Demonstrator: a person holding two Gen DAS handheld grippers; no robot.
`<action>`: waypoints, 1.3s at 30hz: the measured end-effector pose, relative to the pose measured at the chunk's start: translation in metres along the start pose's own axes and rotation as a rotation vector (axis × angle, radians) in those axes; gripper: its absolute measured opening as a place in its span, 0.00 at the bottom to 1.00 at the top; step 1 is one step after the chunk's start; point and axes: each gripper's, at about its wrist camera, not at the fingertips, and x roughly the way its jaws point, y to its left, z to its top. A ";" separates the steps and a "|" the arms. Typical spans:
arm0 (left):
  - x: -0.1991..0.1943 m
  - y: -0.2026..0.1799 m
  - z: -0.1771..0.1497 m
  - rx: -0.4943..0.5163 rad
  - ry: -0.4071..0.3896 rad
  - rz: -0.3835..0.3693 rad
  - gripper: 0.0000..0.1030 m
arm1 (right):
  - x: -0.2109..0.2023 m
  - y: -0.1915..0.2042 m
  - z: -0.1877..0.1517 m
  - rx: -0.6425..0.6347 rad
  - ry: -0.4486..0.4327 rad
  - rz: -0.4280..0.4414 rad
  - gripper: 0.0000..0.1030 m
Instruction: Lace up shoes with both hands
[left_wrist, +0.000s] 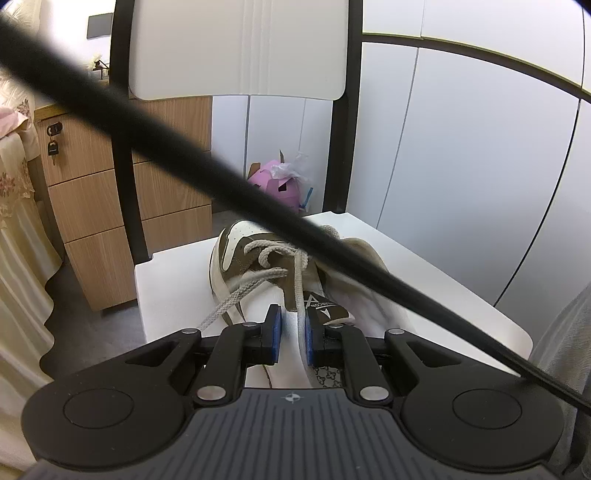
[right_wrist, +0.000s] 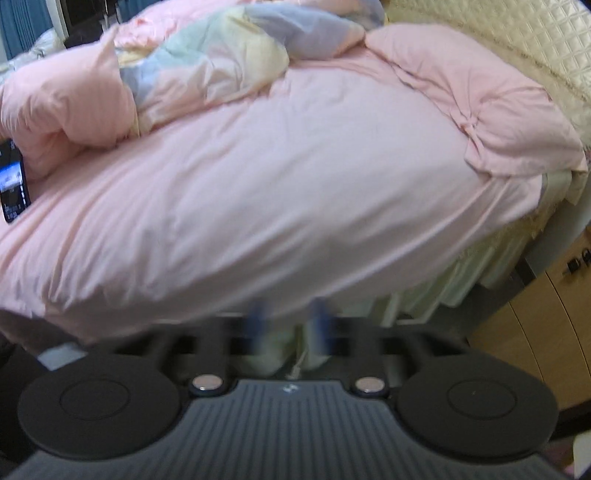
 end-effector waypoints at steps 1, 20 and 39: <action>0.000 0.001 0.000 -0.001 -0.001 0.000 0.14 | -0.004 -0.003 -0.006 0.003 0.002 -0.014 0.63; 0.002 -0.003 -0.004 0.011 -0.023 0.022 0.14 | -0.009 -0.082 -0.209 0.160 0.393 -0.088 0.20; 0.002 -0.004 -0.004 0.016 -0.022 0.014 0.16 | -0.016 -0.062 -0.193 0.147 0.188 -0.096 0.03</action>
